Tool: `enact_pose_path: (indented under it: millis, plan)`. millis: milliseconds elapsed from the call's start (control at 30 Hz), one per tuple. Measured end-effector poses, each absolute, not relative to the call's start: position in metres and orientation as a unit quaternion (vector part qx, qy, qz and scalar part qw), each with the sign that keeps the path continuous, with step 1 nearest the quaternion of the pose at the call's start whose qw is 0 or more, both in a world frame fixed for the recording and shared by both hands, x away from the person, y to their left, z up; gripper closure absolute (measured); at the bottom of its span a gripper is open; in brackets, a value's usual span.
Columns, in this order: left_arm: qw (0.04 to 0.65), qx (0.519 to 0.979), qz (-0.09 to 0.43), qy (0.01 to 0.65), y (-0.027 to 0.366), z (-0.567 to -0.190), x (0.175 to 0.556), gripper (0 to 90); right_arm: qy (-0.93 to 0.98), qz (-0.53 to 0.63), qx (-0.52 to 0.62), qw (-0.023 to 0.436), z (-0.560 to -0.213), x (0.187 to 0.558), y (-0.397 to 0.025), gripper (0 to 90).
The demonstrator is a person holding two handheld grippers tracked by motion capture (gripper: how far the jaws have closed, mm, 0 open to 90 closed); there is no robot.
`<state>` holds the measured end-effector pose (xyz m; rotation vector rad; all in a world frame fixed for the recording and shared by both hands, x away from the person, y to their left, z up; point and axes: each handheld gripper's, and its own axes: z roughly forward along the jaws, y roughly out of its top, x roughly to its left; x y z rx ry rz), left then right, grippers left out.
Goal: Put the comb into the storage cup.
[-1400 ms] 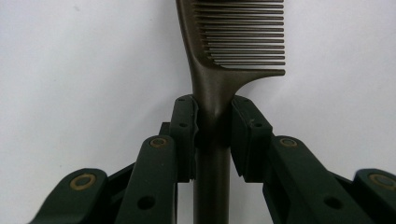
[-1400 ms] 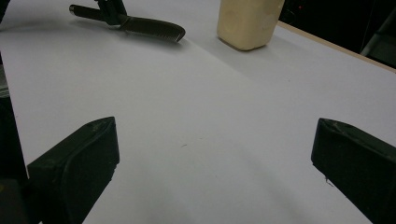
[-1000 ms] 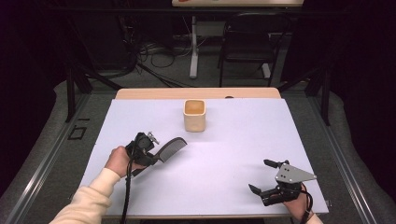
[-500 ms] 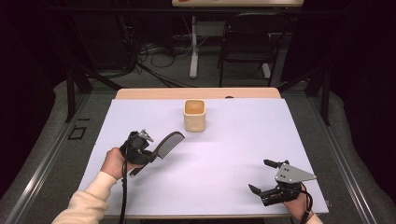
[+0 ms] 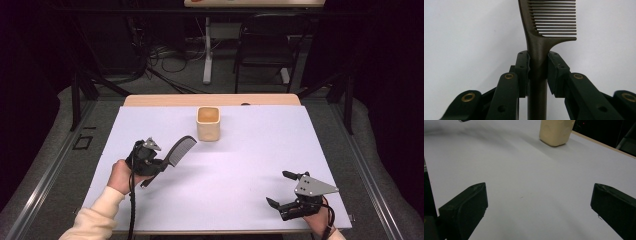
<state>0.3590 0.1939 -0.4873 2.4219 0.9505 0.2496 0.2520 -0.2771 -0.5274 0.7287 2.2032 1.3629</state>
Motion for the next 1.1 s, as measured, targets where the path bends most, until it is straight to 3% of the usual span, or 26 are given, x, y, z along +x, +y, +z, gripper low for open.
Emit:
enact_pose_path:
  millis: [1100]
  plan:
    - [0.336,0.85,0.138,0.381,0.1897,-0.4898,0.3593,72.1,0.798,0.493,0.263,0.224,-0.5272,0.2519,-0.2772,0.5]
